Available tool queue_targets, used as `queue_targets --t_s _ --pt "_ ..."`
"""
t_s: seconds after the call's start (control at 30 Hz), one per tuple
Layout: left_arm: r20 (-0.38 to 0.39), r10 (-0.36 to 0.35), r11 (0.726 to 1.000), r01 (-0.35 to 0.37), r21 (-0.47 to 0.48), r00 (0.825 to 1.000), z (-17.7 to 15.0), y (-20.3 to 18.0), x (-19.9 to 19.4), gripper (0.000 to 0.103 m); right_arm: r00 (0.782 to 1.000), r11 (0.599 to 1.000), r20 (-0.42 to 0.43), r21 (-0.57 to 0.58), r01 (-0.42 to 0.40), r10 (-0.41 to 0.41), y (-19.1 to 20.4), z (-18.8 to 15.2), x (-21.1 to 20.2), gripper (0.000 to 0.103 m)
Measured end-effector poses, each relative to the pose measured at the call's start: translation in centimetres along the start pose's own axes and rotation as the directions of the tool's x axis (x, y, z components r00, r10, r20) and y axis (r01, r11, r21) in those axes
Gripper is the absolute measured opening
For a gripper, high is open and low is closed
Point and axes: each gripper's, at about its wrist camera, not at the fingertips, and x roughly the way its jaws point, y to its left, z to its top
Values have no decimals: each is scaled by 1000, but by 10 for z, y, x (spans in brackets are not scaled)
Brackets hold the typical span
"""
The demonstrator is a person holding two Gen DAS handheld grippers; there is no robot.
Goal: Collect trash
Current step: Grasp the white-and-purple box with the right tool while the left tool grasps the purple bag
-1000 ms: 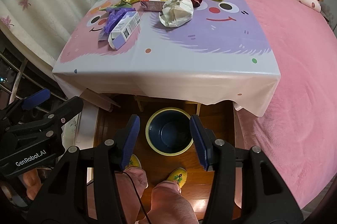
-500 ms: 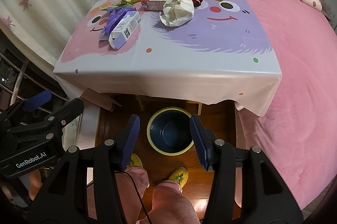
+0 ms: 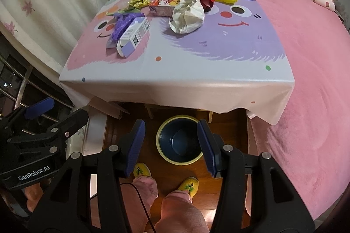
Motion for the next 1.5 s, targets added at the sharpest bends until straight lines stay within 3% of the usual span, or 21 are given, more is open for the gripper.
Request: queue_targets --t_s 0.1,0.37,0.6,0.77,1.03,1.23,1.5 --pt "12 24 1000 -24 11 1000 6 1 -8 79 1000 1000 19 10 -16 15 0 6 -4 47" --pt "90 142 990 -143 12 986 35 23 -28 79 997 999 52 22 -50 49 3 30 -4 47" --pt "88 139 989 -143 41 986 70 56 -15 77 997 998 33 -16 -68 69 25 69 22 47" --pt "66 92 994 -96 46 994 105 85 7 75 997 997 10 12 -76 76 49 111 57 47" --pt "10 22 996 -23 82 1000 162 138 62 75 996 996 -92 84 -7 14 73 175 147 47" --pt "-44 -25 990 31 139 999 192 166 109 75 985 991 -171 125 37 -15 83 199 201 47" --pt "-120 -116 971 138 195 986 217 164 156 76 978 984 -207 174 38 -1 97 211 232 47"
